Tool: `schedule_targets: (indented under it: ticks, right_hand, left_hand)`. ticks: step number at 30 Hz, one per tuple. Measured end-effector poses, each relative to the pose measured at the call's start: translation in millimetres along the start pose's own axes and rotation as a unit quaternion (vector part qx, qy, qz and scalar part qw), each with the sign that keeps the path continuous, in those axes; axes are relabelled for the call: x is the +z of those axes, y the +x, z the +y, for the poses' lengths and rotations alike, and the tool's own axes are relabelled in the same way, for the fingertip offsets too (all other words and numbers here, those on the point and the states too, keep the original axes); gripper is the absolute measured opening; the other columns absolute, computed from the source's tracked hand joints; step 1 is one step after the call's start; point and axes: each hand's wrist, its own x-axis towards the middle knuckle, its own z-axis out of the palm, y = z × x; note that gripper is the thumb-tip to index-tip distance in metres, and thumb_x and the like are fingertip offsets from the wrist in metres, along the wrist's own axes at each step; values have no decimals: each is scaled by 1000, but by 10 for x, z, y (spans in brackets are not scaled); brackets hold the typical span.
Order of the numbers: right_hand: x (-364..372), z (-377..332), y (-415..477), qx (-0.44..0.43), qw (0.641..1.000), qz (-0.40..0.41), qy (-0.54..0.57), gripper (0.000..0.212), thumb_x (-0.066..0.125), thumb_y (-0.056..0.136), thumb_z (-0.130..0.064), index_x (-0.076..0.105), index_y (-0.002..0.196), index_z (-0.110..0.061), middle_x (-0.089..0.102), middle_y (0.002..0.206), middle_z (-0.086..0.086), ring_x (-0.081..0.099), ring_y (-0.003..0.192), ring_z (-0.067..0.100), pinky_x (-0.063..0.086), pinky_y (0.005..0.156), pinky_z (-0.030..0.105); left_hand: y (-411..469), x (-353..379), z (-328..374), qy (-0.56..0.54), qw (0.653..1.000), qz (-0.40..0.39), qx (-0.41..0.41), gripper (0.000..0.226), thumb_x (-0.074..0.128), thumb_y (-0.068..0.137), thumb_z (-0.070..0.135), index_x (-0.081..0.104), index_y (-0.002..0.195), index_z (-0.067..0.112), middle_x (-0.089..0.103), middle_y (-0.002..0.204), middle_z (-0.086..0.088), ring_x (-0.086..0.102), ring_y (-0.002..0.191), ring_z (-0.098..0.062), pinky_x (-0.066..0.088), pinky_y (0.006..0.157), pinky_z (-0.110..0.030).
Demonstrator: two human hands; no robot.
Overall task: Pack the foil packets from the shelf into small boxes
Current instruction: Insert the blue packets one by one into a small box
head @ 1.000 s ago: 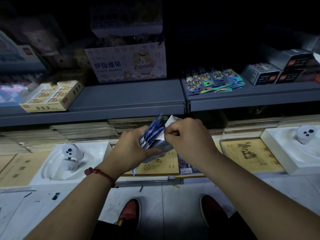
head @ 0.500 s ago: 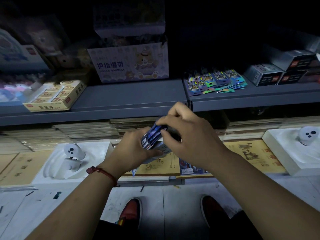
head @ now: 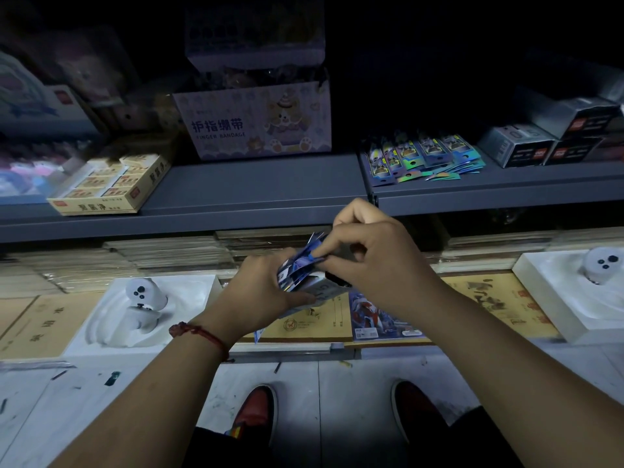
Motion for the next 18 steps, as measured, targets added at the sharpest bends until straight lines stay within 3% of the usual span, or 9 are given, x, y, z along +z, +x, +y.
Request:
schedule_targets:
  ticks: [3, 6, 8, 10, 13, 16, 18]
  right_hand:
    - [-43, 4, 18, 9, 999, 19, 44, 6, 83, 84, -12, 82, 86, -17, 55, 90, -2, 51, 66, 4, 37, 61, 11]
    - [-77, -5, 47, 42, 988, 131, 72, 9, 78, 87, -9, 80, 87, -18, 55, 90, -1, 49, 63, 12, 38, 61, 13]
    - [-91, -12, 54, 62, 976, 190, 82, 9, 76, 89, -10, 79, 90, -18, 55, 90, 0, 48, 62, 9, 37, 63, 10]
    - [-83, -11, 58, 90, 967, 212, 106, 11, 75, 91, -14, 75, 99, -21, 55, 92, 6, 49, 60, 10, 42, 63, 18]
    - [-54, -28, 47, 166, 946, 196, 200, 23, 76, 92, -29, 64, 109, -19, 62, 90, 14, 53, 55, 23, 49, 57, 36]
    - [4, -49, 16, 173, 963, 117, 172, 32, 73, 89, -46, 68, 93, -14, 67, 75, 13, 52, 52, 10, 47, 56, 31]
    - [74, -77, -10, 159, 974, 81, 143, 39, 71, 86, -55, 71, 82, -16, 67, 71, 10, 59, 54, 13, 53, 58, 34]
  left_hand:
    - [-2, -13, -10, -1, 1000, -5, -18, 36, 85, 79, 37, 61, 104, 35, 65, 85, 16, 60, 74, 0, 39, 59, -10]
    - [-7, -35, -12, -15, 999, -5, -39, 43, 87, 77, 35, 63, 113, 30, 68, 92, 16, 64, 80, 1, 47, 63, -9]
    - [-3, -43, -9, -25, 999, -4, -45, 46, 87, 77, 35, 64, 116, 27, 71, 98, 14, 66, 83, 0, 50, 64, -10]
    - [-1, -40, -4, -19, 999, -1, -42, 47, 87, 77, 35, 63, 116, 26, 70, 98, 13, 64, 82, 1, 46, 60, -7]
    - [0, -28, 6, -20, 999, 1, -47, 47, 87, 77, 36, 62, 116, 26, 68, 98, 13, 63, 81, 0, 43, 60, -7]
    - [17, -23, 0, -39, 997, 11, -58, 43, 88, 76, 35, 60, 108, 31, 70, 95, 12, 65, 81, -4, 46, 64, -13]
    - [17, -9, 5, -39, 997, 10, -58, 40, 89, 75, 35, 57, 99, 36, 69, 85, 13, 64, 73, -2, 45, 60, -11]
